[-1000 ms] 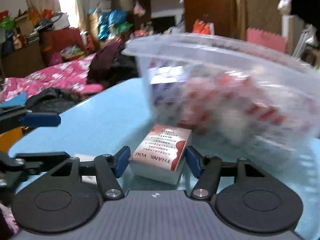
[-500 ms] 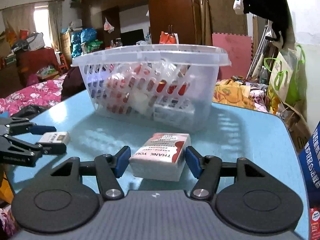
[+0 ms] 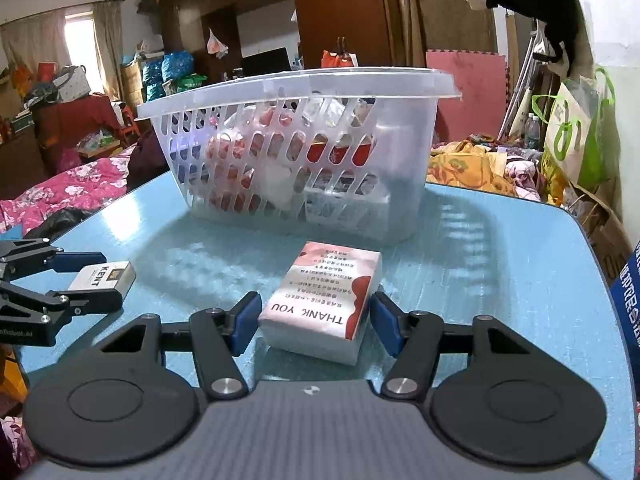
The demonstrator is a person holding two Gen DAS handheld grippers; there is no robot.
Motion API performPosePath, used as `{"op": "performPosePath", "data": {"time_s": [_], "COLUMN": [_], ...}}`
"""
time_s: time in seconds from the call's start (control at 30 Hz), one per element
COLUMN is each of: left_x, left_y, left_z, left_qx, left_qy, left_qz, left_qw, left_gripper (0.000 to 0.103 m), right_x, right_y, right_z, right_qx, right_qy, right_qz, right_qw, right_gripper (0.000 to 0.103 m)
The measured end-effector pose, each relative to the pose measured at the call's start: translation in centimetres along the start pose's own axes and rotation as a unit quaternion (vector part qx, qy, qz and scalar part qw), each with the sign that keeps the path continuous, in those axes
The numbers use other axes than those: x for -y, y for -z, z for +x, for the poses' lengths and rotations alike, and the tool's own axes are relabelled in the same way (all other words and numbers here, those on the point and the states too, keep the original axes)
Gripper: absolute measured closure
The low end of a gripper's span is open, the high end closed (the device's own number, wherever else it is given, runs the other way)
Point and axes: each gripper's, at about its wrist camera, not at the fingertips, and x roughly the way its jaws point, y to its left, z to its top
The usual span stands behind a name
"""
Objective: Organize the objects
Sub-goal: 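Grasp KENT pack with left tool while right grasps THANK YOU box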
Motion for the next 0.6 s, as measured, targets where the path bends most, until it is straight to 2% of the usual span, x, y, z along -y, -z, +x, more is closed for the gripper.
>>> {"op": "performPosePath", "data": {"time_s": [0.23, 0.37, 0.47, 0.6], "left_x": [0.6, 0.5, 0.1, -0.6], "left_y": [-0.9, -1.7, -3.0, -6.2], "left_z": [-0.9, -1.5, -2.4, -3.3], "left_qx": [0.025, 0.046, 0.075, 0.102], "left_qy": [0.017, 0.029, 0.049, 0.064], "left_qz": [-0.007, -0.019, -0.033, -0.047], "left_qw": [0.9995, 0.9983, 0.9954, 0.9917], "left_gripper": [0.036, 0.036, 0.036, 0.036], "right_x": [0.7, 0.1, -0.5, -1.6], "right_y": [0.1, -0.1, -1.3, -4.1], "right_z": [-0.9, -2.5, -5.2, -8.0], "right_qx": [0.032, 0.061, 0.093, 0.129], "right_qy": [0.004, 0.028, 0.014, 0.009], "right_qz": [0.022, 0.003, 0.000, -0.022], "right_qw": [0.999, 0.998, 0.996, 0.991], "right_gripper": [0.041, 0.042, 0.044, 0.044]}}
